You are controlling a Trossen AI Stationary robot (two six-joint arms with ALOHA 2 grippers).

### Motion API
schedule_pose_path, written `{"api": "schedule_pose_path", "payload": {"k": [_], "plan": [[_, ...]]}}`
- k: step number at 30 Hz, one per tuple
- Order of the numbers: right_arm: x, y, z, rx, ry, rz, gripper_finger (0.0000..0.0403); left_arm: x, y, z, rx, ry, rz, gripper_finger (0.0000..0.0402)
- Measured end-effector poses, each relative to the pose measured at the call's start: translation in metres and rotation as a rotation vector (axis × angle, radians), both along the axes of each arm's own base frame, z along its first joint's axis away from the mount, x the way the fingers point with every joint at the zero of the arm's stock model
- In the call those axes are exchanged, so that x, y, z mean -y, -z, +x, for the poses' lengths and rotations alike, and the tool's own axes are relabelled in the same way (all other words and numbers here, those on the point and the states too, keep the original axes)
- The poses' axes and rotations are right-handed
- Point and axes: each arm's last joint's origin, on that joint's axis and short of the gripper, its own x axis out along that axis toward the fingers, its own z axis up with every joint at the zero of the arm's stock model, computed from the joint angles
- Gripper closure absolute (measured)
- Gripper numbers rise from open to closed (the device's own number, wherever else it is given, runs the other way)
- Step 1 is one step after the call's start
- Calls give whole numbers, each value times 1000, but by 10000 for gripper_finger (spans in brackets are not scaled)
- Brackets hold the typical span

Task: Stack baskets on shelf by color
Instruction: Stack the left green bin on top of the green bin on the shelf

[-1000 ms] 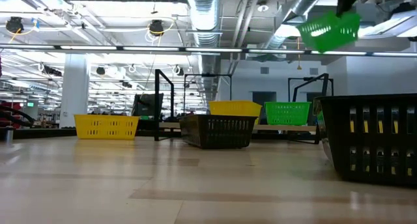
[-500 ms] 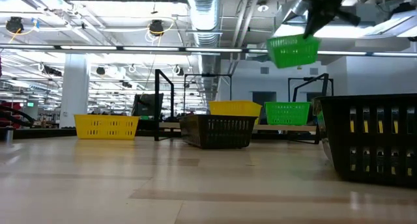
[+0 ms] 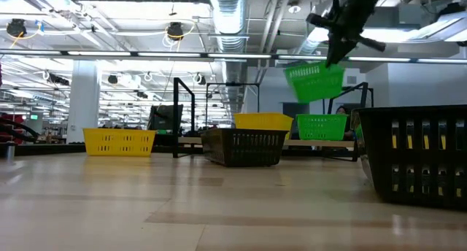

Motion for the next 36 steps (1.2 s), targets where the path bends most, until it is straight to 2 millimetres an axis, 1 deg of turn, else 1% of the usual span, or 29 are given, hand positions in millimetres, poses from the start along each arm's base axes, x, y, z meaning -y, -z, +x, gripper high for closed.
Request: {"api": "schedule_pose_path", "payload": {"k": [2, 5, 7, 10, 14, 18, 22, 25, 32, 36], "plan": [[0, 13, -4, 52, -8, 7, 401, 0, 0, 0, 0, 0, 0, 235], [-1, 28, -17, 111, 9, 26, 401, 0, 0, 0, 0, 1, -1, 235], [-2, 31, -23, 150, 11, 19, 401, 0, 0, 0, 0, 1, -1, 235], [0, 32, -32, 165, 28, 20, 401, 0, 0, 0, 0, -2, 2, 235], [11, 33, -41, 162, 46, 28, 401, 0, 0, 0, 1, -4, 2, 235], [25, 38, -46, 144, 68, 38, 401, 0, 0, 0, 5, -8, -4, 235], [43, 40, -43, 177, 58, 16, 401, 0, 0, 0, 7, -9, -6, 235], [52, 48, -37, 169, 45, 36, 401, 0, 0, 0, 10, -12, -10, 235], [65, 78, -22, 80, -1, 151, 402, 0, 0, 0, 13, -16, -15, 235], [69, 83, -18, 72, -11, 161, 402, 0, 0, 0, 14, -16, -16, 235]]}}
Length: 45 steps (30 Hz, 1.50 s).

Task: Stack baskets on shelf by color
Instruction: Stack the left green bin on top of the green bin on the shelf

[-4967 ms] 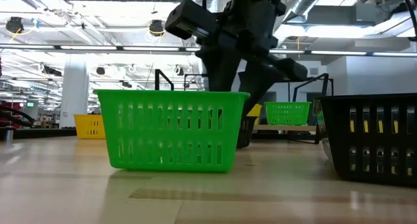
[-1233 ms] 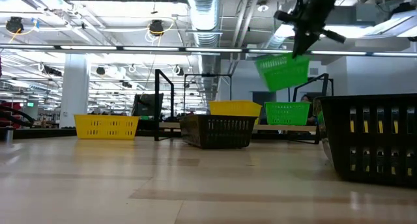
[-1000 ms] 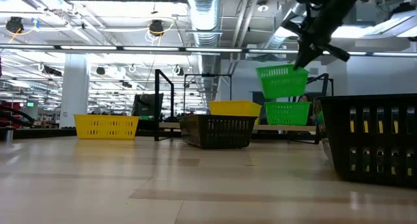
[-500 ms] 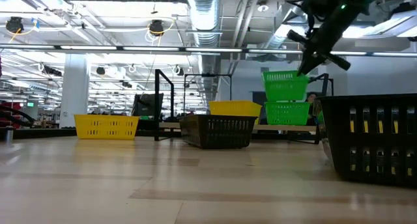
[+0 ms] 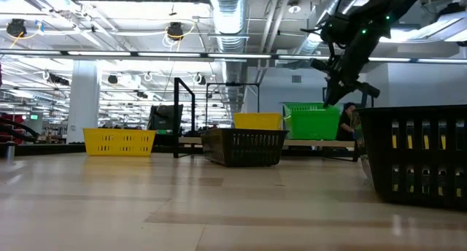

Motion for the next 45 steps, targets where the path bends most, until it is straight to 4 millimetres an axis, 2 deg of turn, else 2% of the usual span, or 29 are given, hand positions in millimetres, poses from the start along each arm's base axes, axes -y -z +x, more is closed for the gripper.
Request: {"api": "schedule_pose_path", "payload": {"k": [7, 16, 26, 31, 37, 41, 45], "plan": [[-1, -2, -3, -4, -31, -12, 394, 0, 0, 0, 1, -8, 6, 235], [-5, -7, -4, -15, -46, -50, 299, -1, 0, 0, 10, -23, 3, 235], [-2, -12, -2, 4, -53, -82, 243, -1, 0, 0, 15, -26, -8, 235], [4, -43, 4, 48, -82, -181, 239, -1, 0, 0, 17, -28, -11, 235], [4, -97, 10, 92, -143, -324, 252, -1, 0, 0, 19, -30, -14, 235], [-5, -128, 15, 105, -205, -405, 267, -1, 0, 0, 20, -31, -15, 235], [-23, -141, 24, 95, -307, -424, 290, -1, 0, 0, 21, -31, -15, 235]]}}
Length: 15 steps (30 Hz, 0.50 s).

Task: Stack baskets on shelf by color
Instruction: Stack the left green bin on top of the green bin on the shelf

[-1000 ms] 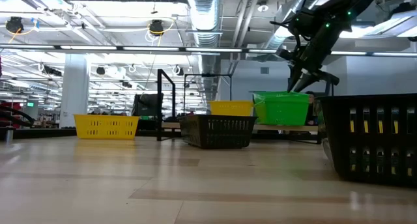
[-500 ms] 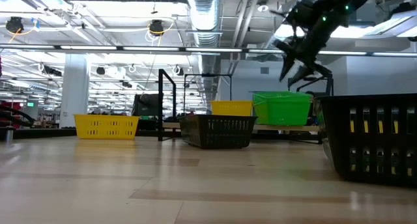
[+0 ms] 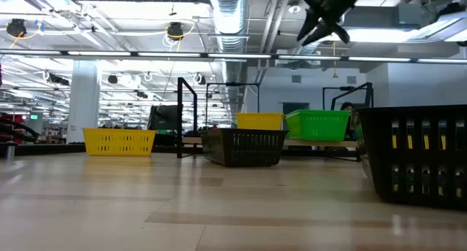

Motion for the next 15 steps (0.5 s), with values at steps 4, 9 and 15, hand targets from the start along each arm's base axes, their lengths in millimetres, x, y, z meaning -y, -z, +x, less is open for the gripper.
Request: {"api": "schedule_pose_path", "payload": {"k": [4, 9, 15], "plan": [[-22, 2, 8, -96, -114, 15, 313, 0, 0, 0, -2, 1, 3, 235], [-43, 3, 18, -117, -213, 11, 327, -1, 1, 1, -11, 6, -3, 235], [-53, 3, 23, -111, -261, 15, 329, -4, 22, 17, -111, 1, -37, 235]]}}
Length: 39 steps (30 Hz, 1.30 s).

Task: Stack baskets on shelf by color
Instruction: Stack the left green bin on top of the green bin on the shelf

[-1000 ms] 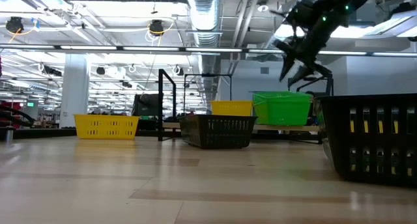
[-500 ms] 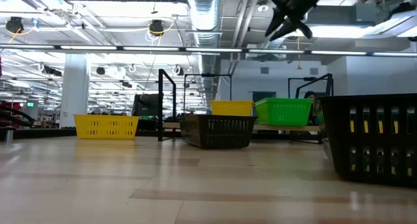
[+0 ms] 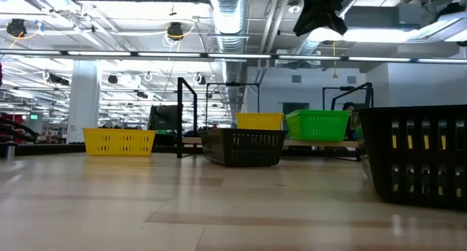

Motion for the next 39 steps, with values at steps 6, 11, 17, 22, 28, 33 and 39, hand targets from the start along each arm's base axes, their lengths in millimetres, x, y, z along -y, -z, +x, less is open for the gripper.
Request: {"api": "schedule_pose_path", "payload": {"k": [6, 11, 17, 22, 28, 33, 39], "plan": [[-7, -8, 5, 98, -141, -1, 329, -8, 29, 17, -54, -199, 52, 235], [-22, -22, 8, 204, -243, -58, 329, -8, 67, 33, -180, -218, -36, 235], [-30, -37, -2, 287, -258, -92, 329, -6, 121, 57, -316, -174, -40, 235], [-31, -40, -7, 311, -267, -71, 329, 1, 153, 83, -315, 114, -80, 235], [-34, -35, 1, 308, -355, -6, 329, -6, 170, 95, -257, 155, -113, 235], [-43, -12, 24, 163, -379, -10, 346, -13, 175, 90, -290, 79, -150, 235], [-41, 31, 51, -114, -331, -25, 394, -15, 176, 87, -312, 49, -165, 235]]}}
